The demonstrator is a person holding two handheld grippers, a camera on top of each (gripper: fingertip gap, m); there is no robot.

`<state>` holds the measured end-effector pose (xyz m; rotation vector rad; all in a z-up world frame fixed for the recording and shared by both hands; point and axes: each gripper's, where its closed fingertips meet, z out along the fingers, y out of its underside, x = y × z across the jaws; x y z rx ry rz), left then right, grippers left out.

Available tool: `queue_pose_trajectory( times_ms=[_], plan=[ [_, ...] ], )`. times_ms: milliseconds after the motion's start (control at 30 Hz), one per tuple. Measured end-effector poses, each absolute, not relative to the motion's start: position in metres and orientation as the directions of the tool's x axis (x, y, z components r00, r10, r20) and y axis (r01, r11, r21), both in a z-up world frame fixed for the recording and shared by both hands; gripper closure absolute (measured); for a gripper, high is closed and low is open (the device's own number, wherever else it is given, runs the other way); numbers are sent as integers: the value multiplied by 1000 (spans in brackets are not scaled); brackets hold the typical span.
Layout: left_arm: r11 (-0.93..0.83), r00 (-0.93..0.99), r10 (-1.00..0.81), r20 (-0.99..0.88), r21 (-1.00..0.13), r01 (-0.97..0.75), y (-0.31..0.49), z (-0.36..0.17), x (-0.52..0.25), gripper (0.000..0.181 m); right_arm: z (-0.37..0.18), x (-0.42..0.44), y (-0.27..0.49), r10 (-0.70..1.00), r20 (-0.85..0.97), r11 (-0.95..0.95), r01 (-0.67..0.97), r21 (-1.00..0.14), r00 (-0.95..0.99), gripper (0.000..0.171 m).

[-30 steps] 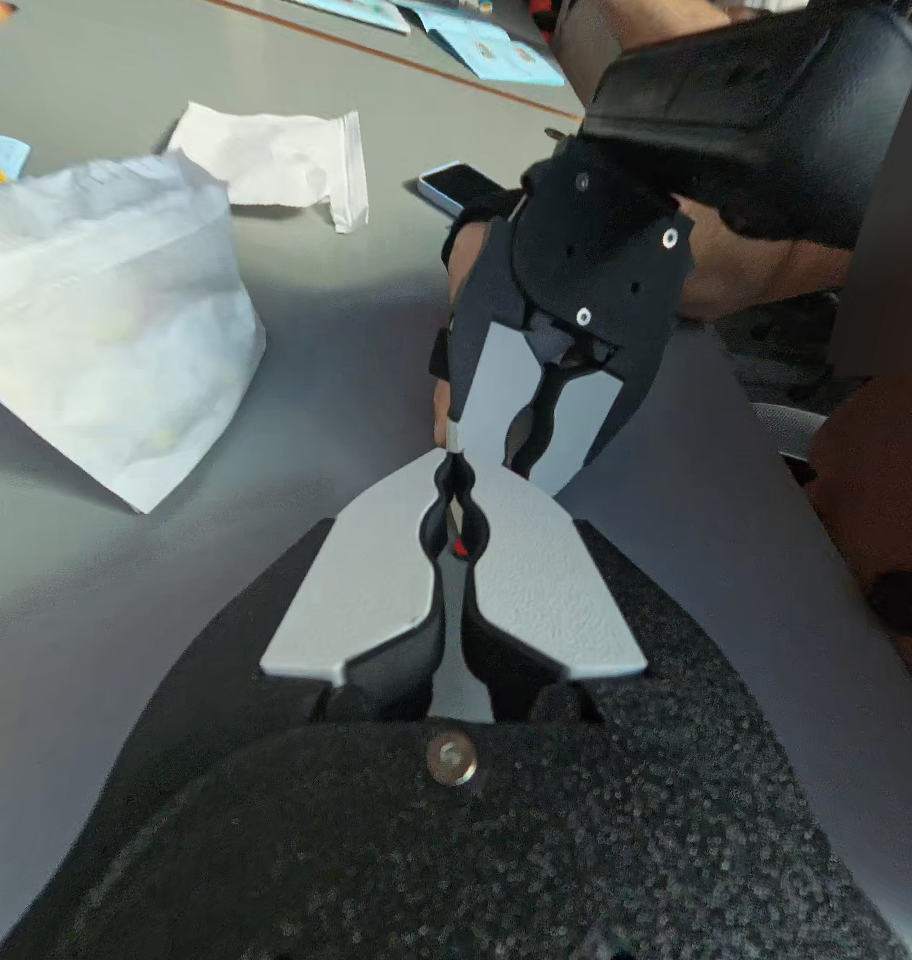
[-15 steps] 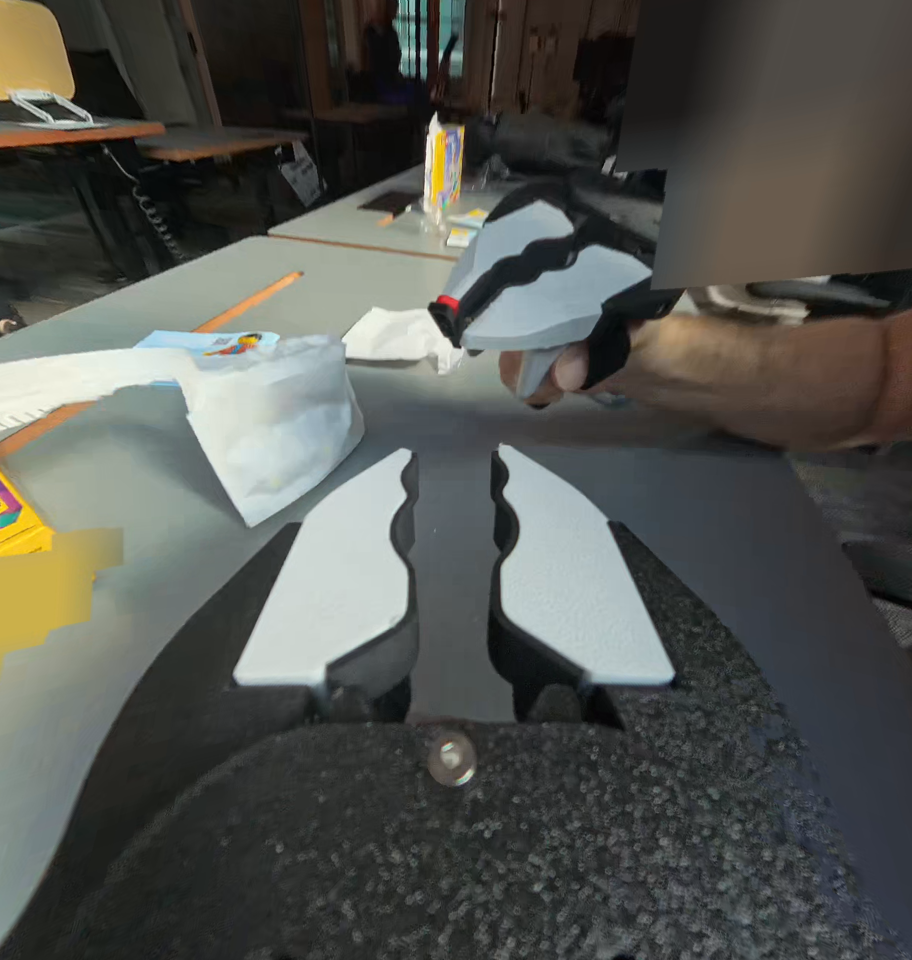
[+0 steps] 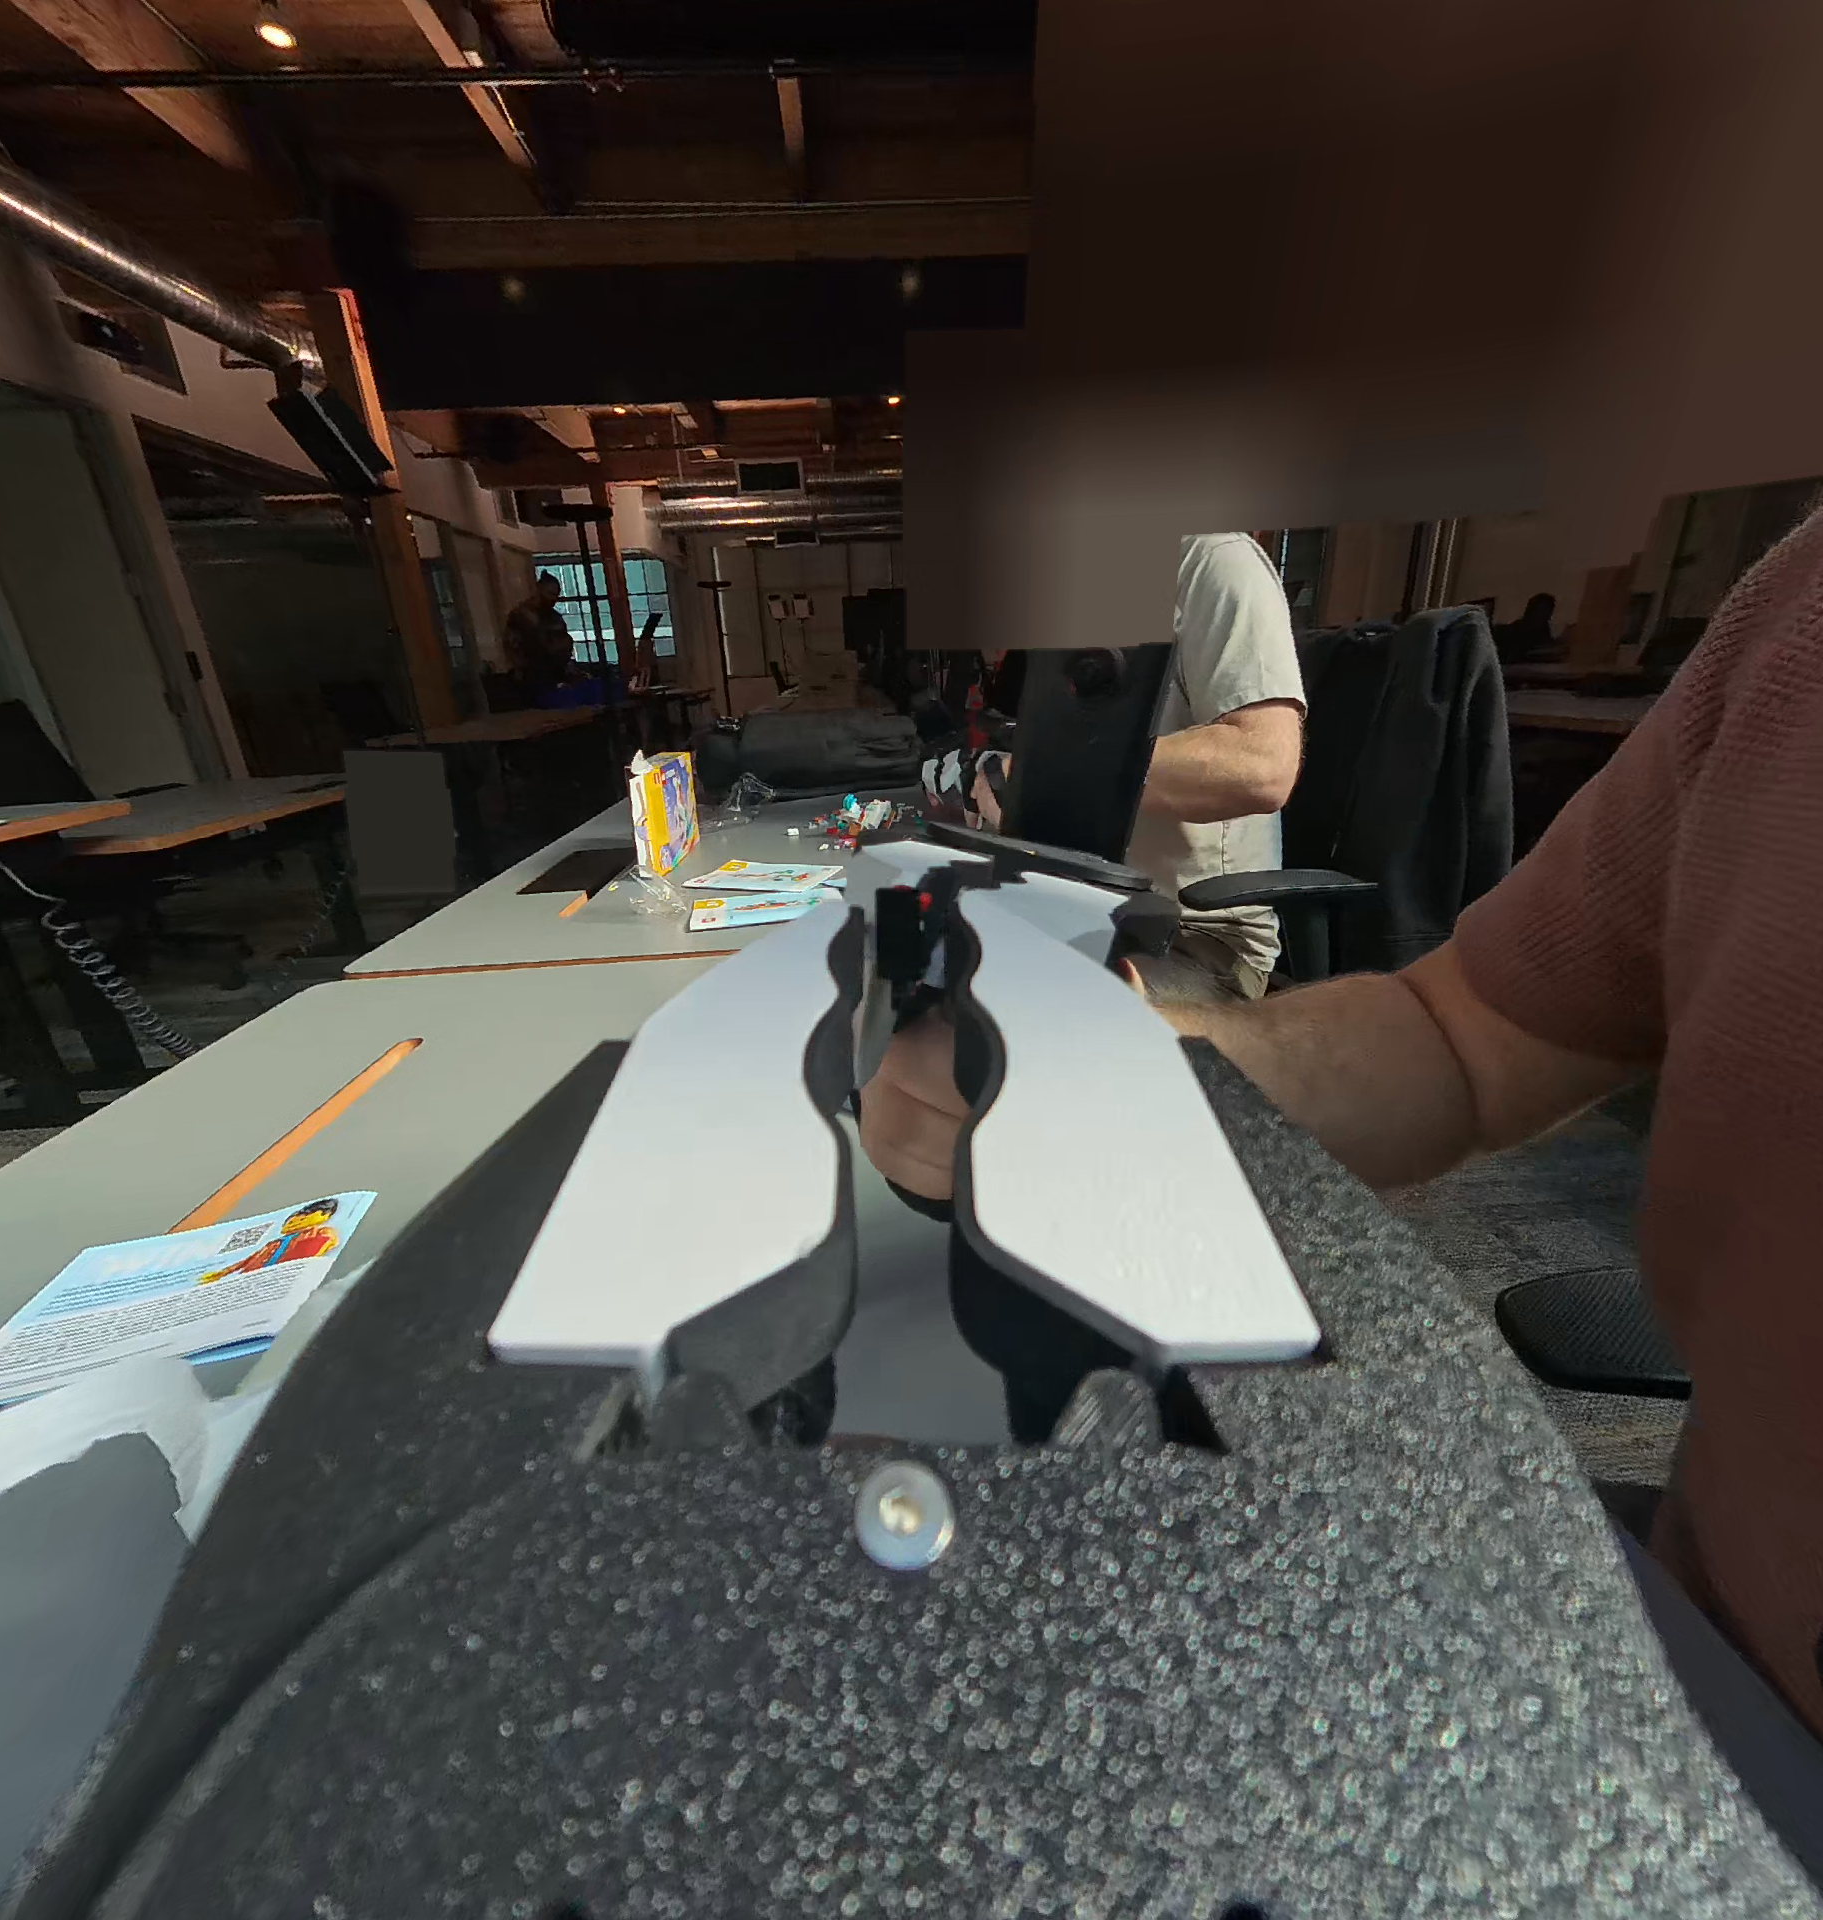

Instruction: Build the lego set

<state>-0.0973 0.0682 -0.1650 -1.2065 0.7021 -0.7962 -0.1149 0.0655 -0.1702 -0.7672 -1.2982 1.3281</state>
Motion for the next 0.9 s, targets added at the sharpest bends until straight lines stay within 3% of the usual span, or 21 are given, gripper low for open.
queue_pose_trajectory(
  times_ms=[433, 533, 633, 767, 900],
  plan=[
    [347, 569, -784, -247, -935, 73, 54, -133, -107, 173, -139, -104, 72, 957, 215, 162, -259, -952, -193, 158],
    [44, 405, -909, 95, -946, 322, 49, -122, -112, 173, -129, -103, 67, 822, 570, 556, -203, -806, -13, 162],
    [-292, 131, -908, 398, -824, 485, 45, -117, -116, 173, -129, -110, 50, 629, 776, 766, -136, -629, -47, 161],
    [-342, 107, -901, 420, -841, 418, 38, -127, -107, 173, -130, -120, 43, 405, 912, 908, -93, -409, -58, 161],
    [-350, 91, -902, 423, -837, 420, 33, -124, -108, 173, -127, -121, 38, 370, 923, 919, -108, -380, -104, 160]
  ],
)
